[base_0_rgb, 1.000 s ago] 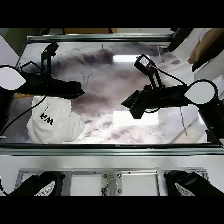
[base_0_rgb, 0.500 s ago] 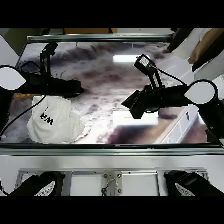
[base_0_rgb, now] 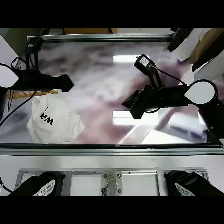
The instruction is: Fold the clothes and pants, and hang the long-sleeved shirts on hangers.
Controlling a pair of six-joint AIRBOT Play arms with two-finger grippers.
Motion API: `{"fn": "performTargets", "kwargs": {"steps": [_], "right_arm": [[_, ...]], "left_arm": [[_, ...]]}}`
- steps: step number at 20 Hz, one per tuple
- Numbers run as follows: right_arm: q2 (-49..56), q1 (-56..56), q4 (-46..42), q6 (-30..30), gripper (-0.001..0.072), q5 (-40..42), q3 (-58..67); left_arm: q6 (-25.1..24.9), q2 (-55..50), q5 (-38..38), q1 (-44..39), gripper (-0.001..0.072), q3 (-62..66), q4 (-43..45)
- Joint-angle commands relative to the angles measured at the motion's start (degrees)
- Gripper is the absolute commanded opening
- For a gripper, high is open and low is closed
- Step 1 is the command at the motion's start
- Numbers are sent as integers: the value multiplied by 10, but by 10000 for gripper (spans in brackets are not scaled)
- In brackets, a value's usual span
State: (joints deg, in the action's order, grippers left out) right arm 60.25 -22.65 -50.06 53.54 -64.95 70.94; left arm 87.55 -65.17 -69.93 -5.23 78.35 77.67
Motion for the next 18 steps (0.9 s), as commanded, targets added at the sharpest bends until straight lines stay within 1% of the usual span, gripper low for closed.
{"fn": "performTargets", "kwargs": {"steps": [1,3,5,9,10,11,12,15,17,18], "right_arm": [[0,0,0,0,21,0,0],[0,0,0,0,21,0,0],[0,-1,0,0,21,0,0],[0,-1,0,0,20,0,0],[0,0,0,0,21,0,0],[0,0,-1,-1,21,2,0],[0,0,-1,0,21,6,0],[0,0,0,0,21,6,0],[0,-1,3,0,21,6,0],[0,-1,14,0,21,1,0]], "left_arm": [[1,-39,-40,72,680,-22,112],[7,-80,-30,110,680,-57,111],[9,-120,-18,126,680,-83,108],[9,-205,4,106,671,-109,107],[9,-218,7,96,453,-105,107],[9,-227,7,86,156,-96,107],[8,-230,5,74,13,-81,107],[-15,-211,-26,18,14,10,106],[-25,-179,-37,-43,14,78,106],[-38,-161,-35,-78,14,103,107]]}}
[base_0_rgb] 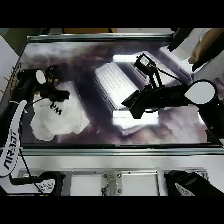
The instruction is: Fold the clothes and pants, and hang the long-sleeved shirts on hangers.
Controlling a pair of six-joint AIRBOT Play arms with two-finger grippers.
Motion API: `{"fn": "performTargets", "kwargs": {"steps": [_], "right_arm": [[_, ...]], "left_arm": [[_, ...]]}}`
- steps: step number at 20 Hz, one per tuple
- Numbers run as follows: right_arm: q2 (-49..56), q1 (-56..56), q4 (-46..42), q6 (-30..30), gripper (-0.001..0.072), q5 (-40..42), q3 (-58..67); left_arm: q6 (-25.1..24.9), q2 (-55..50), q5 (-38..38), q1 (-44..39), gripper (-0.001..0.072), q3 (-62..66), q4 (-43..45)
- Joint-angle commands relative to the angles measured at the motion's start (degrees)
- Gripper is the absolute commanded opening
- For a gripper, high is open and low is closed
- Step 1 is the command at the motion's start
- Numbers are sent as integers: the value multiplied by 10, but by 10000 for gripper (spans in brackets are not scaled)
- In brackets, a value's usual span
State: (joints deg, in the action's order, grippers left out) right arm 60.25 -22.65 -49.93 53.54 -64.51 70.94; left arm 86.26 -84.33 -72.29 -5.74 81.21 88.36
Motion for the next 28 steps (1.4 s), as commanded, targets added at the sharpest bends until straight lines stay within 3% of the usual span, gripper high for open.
{"fn": "performTargets", "kwargs": {"steps": [1,6,11,14,19,21,22,23,28], "right_arm": [[0,-1,26,0,21,-5,0],[-7,6,-19,8,18,-51,1],[-95,98,-271,241,18,47,2],[-151,176,-291,292,18,87,2],[-178,244,-289,320,18,90,2],[-172,244,-289,320,18,89,2],[-169,244,-290,320,18,85,2],[-165,244,-290,320,18,78,2],[-149,244,-285,320,18,27,-8]], "left_arm": [[-39,48,-7,-112,14,98,0],[-47,102,25,-283,14,158,1],[-75,118,96,-380,14,254,2],[-65,115,84,-366,14,264,0],[-17,70,105,-263,39,123,0],[39,34,108,-210,700,105,0],[90,21,90,-181,720,106,-2],[107,13,66,-152,720,105,-18],[106,45,31,-46,720,-50,-178]]}}
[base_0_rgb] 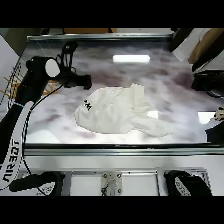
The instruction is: Fold the clothes and pants, and hang the long-sleeved shirts on hangers.
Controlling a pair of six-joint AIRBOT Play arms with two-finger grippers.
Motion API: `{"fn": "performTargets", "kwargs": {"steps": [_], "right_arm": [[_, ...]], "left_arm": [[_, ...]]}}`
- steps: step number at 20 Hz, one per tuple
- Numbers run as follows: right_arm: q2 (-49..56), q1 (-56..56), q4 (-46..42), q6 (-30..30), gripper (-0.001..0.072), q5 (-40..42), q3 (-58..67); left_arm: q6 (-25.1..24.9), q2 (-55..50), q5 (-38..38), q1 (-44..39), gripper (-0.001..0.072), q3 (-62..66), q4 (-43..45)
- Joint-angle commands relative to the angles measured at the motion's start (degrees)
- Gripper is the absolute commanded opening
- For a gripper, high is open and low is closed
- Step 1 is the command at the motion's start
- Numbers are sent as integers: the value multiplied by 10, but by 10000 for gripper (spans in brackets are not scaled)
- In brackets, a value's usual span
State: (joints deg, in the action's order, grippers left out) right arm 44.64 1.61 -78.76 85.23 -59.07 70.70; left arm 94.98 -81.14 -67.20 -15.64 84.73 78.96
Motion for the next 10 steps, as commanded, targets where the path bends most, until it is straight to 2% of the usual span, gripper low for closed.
{"fn": "performTargets", "kwargs": {"steps": [1,6,10], "right_arm": [[11,1,6,3,18,-32,-10],[26,1,36,3,18,-33,-17],[40,1,60,3,18,-33,-18]], "left_arm": [[19,24,-18,57,720,-137,-99],[21,72,31,26,720,-347,-102],[37,73,109,-18,720,-415,-143]]}}
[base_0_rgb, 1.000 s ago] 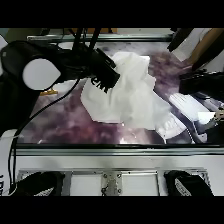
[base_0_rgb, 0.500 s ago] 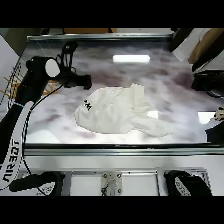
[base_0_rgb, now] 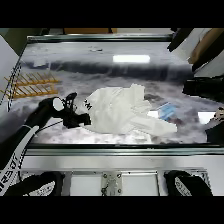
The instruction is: Fold the clothes and pants, and hang the long-sleeved shirts on hangers.
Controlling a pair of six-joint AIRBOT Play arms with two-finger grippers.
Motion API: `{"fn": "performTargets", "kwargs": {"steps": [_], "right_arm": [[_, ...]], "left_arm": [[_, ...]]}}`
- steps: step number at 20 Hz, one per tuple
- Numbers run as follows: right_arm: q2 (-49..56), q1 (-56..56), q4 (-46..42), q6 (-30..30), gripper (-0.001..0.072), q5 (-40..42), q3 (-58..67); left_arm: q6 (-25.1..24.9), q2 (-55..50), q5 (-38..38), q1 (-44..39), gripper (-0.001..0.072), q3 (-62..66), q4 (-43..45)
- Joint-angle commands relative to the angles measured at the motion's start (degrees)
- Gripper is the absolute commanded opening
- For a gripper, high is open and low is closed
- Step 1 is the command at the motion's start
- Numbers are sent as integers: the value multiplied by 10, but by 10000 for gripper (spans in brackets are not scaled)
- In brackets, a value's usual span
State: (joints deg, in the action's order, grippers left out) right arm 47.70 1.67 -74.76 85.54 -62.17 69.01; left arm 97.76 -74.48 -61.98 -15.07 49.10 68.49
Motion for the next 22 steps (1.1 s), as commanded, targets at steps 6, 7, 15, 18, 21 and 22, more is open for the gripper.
{"fn": "performTargets", "kwargs": {"steps": [6,7,15,18,21,22], "right_arm": [[17,0,21,0,18,-3,-2],[17,0,21,0,18,-3,-2],[27,1,14,0,18,0,-44],[76,7,11,0,49,2,-92],[180,6,16,0,694,28,-117],[224,6,34,-2,694,48,-117]], "left_arm": [[12,-27,141,-43,720,-67,-152],[11,-38,141,-43,720,-67,-170],[10,-61,186,-33,15,-7,-170],[4,-61,137,0,15,44,-116],[2,-61,75,25,15,89,-40],[2,-61,63,31,15,98,-23]]}}
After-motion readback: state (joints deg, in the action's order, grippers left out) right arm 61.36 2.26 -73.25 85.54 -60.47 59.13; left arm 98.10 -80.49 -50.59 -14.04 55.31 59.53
